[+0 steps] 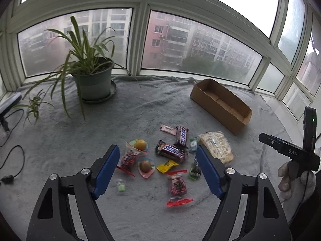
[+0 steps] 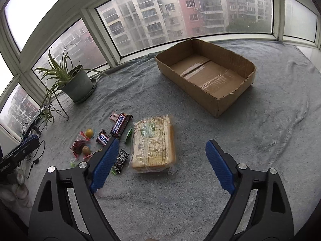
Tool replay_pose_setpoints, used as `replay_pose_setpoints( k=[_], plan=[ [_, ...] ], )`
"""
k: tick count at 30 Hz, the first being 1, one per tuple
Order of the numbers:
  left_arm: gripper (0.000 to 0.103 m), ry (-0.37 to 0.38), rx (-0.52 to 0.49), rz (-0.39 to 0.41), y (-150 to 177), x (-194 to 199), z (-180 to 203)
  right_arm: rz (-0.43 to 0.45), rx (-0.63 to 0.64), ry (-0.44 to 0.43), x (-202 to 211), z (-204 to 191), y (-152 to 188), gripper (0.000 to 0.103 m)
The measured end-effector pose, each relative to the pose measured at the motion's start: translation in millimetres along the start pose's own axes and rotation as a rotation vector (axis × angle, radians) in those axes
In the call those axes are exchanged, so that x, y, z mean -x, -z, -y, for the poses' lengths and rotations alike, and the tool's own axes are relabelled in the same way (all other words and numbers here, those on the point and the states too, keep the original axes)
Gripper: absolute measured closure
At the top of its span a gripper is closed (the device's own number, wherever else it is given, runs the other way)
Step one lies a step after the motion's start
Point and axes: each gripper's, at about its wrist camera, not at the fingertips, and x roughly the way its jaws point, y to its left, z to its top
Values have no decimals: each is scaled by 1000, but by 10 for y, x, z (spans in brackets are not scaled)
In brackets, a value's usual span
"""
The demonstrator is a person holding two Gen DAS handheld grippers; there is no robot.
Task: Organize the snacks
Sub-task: 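Move the right tool to the wrapped bread loaf and close on it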
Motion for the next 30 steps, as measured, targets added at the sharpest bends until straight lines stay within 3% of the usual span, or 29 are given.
replay_pose_setpoints(
  k=[3,8,10,12,16,18,20,26,30],
  plan=[
    [36,81,5,-73,21,-224,103,-57,-16,-30,-191,61,15,20],
    [49,218,37,-188,68,-580,249,-144,-47,-90,-463,161,15,23],
    [53,253,42,-224,79,-699,322,-174,-63,-110,-577,204,4,25],
    [57,292,42,-257,90,-816,403,-203,-71,-125,-678,227,-12,35],
    [61,366,43,-331,117,-1041,549,-231,-85,-149,-808,284,-66,37],
    [64,397,47,-364,135,-1159,619,-252,-103,-170,-860,304,-88,45],
    [70,419,53,-393,146,-1273,683,-272,-111,-182,-917,320,-98,47],
    [77,437,62,-443,155,-1565,784,-321,-117,-208,-1054,321,-125,58],
    [79,431,70,-464,166,-1671,772,-339,-107,-209,-1116,297,-119,60]
  ],
)
